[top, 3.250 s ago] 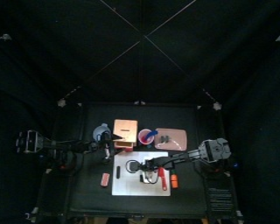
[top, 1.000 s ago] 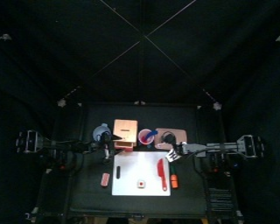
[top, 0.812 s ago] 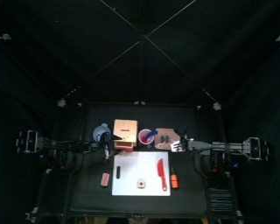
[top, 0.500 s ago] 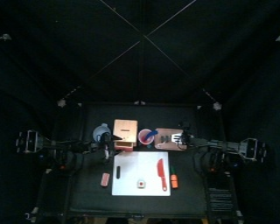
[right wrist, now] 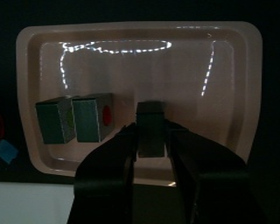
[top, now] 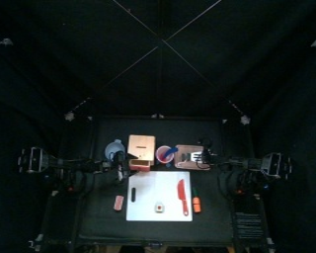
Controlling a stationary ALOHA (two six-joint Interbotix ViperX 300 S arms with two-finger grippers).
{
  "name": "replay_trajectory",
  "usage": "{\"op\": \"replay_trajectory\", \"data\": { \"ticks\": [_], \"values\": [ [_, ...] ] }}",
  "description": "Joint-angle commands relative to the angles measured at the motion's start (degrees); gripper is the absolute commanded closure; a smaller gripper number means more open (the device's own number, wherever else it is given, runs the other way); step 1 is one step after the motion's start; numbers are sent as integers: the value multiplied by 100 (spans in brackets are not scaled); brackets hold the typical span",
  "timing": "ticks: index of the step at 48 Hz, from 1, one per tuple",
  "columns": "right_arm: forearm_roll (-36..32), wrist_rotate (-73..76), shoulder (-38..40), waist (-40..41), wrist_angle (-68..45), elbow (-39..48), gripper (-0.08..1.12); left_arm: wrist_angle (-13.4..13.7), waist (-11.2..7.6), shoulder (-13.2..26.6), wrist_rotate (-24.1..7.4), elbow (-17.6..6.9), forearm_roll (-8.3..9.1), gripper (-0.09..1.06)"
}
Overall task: Place sushi on board then cut the sushi with the knife then place the pieces on the plate
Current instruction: Place the 4 sushi pieces on the plate
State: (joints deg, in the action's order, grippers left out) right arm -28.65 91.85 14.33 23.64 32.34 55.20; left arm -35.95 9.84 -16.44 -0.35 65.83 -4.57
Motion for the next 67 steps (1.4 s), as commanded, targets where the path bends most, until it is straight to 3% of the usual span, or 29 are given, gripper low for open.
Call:
{"op": "replay_trajectory", "data": {
  "ticks": [1, 14, 30, 53, 59, 67],
  "values": [
    [-44, -9, 18, 79, -88, -123, 51, -26, 26, -9, -9, -44, 18, -5],
    [-202, -26, -229, 149, -255, -272, 50, -26, 35, -9, -9, -35, 26, -5],
    [-167, -18, -281, 141, -176, -299, 34, -26, 35, -26, -9, 18, 18, -5],
    [-141, -35, 879, -53, 97, -264, 29, -26, 35, -44, -9, -18, 26, -5],
    [-167, -132, 1230, -519, -18, -255, 27, -18, 26, -44, 0, -18, 26, -5],
    [62, -923, 1020, -2092, -729, -598, 26, -26, 35, -44, -9, -62, 18, -5]
  ]
}}
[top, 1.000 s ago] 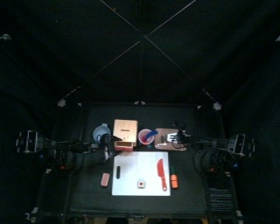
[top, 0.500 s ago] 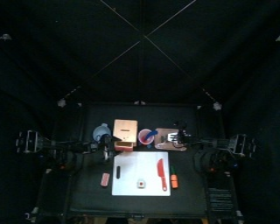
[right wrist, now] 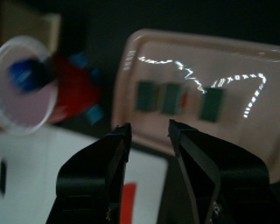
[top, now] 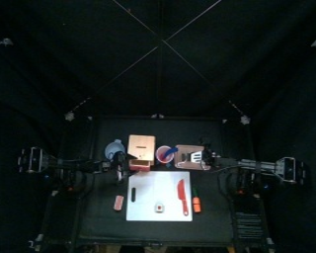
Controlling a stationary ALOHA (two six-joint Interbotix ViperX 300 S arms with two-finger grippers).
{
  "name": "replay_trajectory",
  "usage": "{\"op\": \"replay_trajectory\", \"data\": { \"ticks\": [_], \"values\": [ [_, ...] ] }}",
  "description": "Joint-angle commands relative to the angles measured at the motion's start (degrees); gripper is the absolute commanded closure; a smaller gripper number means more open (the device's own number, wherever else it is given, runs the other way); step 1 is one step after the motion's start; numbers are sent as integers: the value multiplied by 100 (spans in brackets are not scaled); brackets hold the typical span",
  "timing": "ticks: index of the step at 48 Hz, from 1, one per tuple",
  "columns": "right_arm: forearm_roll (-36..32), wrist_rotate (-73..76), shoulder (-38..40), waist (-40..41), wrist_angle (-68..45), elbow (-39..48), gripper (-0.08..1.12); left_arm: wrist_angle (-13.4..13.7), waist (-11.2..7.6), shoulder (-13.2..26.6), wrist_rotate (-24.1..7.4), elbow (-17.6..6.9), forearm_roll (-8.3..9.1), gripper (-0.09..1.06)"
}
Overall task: Place sushi on board then cut the sushi with the knife then place the pieces on the plate
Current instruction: Place the 4 sushi pieces on the plate
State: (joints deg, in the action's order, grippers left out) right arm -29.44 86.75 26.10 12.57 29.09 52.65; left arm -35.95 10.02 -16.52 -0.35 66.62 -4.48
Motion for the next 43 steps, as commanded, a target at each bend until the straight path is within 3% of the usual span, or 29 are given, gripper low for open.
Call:
{"op": "replay_trajectory", "data": {
  "ticks": [1, 7, 19, 29, 43],
  "values": [
    [193, -519, -264, -1160, -439, -413, 26, -26, 18, -35, -9, -158, 9, -5],
    [589, -1125, -993, -1934, -396, -888, 19, -26, 18, -44, -9, -237, 9, -5],
    [1169, -2725, -2074, -2531, -413, -1854, 3, -26, 35, -35, 9, -448, -53, -5],
    [1424, -4359, -2742, -2971, -202, -2531, 2, -26, 35, 0, 18, -527, -255, -5],
    [1802, -5801, -3498, -2979, 360, -3041, 2, -26, -9, 9, 18, -501, -606, -5]
  ]
}}
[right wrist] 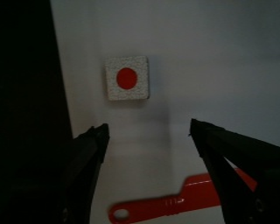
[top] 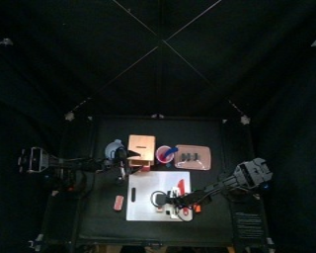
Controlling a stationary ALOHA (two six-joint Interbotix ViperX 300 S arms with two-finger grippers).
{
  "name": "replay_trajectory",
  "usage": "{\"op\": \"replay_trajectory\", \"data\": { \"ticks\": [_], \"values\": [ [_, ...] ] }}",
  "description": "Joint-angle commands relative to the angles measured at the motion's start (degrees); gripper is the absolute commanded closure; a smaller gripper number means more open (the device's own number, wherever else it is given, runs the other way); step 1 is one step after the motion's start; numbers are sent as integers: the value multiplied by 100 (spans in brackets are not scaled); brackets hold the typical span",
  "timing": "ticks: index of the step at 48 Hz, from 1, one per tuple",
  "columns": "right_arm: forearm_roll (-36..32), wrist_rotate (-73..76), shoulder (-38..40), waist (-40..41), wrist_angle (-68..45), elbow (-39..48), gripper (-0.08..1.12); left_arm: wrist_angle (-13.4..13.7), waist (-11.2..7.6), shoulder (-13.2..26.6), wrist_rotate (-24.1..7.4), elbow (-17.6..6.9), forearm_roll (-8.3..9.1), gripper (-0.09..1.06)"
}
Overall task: Place sushi on board then cut the sushi with the knife then place the pieces on the plate
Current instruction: Place the 4 sushi pieces on the plate
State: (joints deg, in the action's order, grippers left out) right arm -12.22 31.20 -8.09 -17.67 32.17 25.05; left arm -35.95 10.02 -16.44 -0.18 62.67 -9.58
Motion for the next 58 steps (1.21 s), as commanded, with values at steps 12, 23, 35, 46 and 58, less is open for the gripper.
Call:
{"op": "replay_trajectory", "data": {
  "ticks": [12, 23, 35, 46, 58],
  "values": [
    [132, -396, -475, 44, 44, -782, 2, -26, -18, 0, -18, -18, -167, -5],
    [229, -387, -650, 44, 35, -976, 2, -26, 0, 0, -26, 35, -158, -5],
    [255, -387, -914, 44, 18, -1107, 3, -26, -9, -9, -18, 79, -167, -5],
    [466, -378, -932, 53, 88, -1063, 19, -26, -44, -9, -9, 53, -176, -5],
    [457, -299, -703, 185, 369, -1002, 42, -26, -44, 0, 0, 0, -167, -5]
  ]
}}
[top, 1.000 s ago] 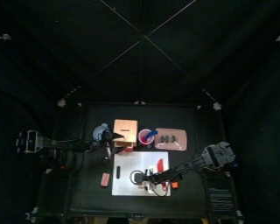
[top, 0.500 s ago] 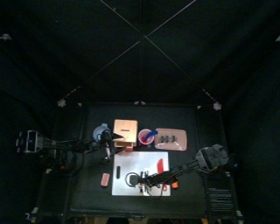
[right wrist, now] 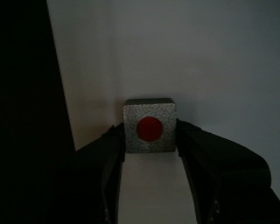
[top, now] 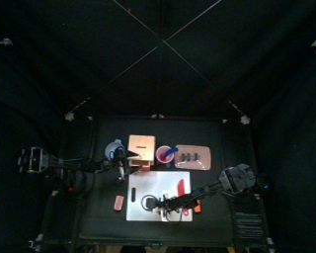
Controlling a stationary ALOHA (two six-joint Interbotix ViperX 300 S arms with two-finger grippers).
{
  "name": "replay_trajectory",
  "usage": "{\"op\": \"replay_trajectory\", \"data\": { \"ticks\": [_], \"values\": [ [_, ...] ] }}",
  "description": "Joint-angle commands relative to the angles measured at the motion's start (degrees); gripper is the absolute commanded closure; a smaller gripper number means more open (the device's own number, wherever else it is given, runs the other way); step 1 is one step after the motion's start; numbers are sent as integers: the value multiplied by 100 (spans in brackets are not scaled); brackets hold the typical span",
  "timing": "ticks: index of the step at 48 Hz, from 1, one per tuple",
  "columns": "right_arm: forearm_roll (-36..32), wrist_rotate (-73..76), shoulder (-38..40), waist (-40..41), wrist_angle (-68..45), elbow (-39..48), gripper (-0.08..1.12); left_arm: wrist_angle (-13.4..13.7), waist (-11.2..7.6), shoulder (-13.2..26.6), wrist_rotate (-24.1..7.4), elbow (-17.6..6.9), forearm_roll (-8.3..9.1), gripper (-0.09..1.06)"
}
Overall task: Place sushi on board then cut the sushi with the knife then place the pieces on the plate
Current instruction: Place the 4 sushi pieces on the plate
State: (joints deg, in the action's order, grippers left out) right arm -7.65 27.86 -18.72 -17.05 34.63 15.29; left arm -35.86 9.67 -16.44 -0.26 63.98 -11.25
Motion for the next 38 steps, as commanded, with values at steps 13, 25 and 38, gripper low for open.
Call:
{"op": "replay_trajectory", "data": {
  "ticks": [13, 25, 38],
  "values": [
    [70, 624, 1389, 571, 325, 677, 42, -35, -9, -9, 9, -132, -9, -5],
    [-9, 1960, 2821, 870, 853, 2030, 42, -35, -53, -9, -9, -167, 0, -5],
    [-158, 3375, 3858, 1494, 1521, 3524, 42, -35, -88, -9, -18, -281, 158, -5]
  ]
}}
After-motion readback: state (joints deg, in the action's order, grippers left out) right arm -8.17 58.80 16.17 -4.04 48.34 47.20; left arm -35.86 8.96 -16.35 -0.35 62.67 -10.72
